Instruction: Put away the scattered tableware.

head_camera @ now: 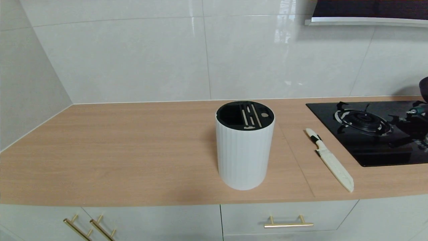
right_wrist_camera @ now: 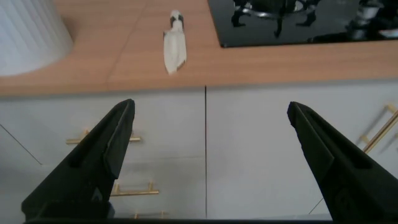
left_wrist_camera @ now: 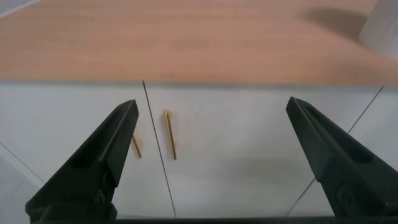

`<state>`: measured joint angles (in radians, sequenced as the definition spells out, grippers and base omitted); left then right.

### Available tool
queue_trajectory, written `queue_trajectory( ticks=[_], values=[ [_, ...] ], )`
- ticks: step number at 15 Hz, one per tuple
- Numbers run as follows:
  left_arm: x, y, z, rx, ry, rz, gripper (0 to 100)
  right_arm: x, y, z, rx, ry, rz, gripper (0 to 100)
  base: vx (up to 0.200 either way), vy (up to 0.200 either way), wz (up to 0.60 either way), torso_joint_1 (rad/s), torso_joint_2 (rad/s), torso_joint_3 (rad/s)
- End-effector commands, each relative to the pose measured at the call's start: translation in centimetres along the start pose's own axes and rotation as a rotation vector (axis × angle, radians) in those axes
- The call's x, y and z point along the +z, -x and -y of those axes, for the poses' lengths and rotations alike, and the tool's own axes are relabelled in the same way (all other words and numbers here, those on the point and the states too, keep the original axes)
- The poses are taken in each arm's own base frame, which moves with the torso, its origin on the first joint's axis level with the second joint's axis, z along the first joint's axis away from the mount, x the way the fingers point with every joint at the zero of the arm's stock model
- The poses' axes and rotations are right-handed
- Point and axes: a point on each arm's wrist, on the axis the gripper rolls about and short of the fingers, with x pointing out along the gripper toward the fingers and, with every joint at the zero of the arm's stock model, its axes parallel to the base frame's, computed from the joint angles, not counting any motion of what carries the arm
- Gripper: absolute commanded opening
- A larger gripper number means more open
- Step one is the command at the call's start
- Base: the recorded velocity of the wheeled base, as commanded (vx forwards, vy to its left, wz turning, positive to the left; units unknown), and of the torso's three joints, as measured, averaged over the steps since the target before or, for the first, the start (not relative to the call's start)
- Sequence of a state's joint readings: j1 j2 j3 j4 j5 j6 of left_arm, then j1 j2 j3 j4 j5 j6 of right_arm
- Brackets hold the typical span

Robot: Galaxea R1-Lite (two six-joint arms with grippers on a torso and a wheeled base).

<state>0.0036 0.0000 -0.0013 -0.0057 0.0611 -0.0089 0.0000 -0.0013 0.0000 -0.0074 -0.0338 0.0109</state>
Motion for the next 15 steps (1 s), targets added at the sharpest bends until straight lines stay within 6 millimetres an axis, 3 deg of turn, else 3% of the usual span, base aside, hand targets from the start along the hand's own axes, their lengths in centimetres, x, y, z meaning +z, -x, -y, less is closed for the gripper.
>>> queue_trajectory(
  ticks=[1,10,15],
  values=[
    [-0.03,-0.02,0.00,0.001,0.000,-0.002,100,0.01,-0.01,0.00,0.000,0.000,-0.001,100,0.000,0.000,0.00,0.246,-0.53,-0.290],
    [-0.03,-0.02,0.00,0.001,0.000,-0.002,100,0.01,-0.01,0.00,0.000,0.000,-0.001,100,0.000,0.000,0.00,0.263,-0.57,-0.306],
    [-0.03,-0.02,0.00,0.000,0.000,-0.002,100,0.01,-0.01,0.00,0.002,0.000,-0.001,100,0.000,0.000,0.00,0.062,-0.12,-0.062]
  ],
)
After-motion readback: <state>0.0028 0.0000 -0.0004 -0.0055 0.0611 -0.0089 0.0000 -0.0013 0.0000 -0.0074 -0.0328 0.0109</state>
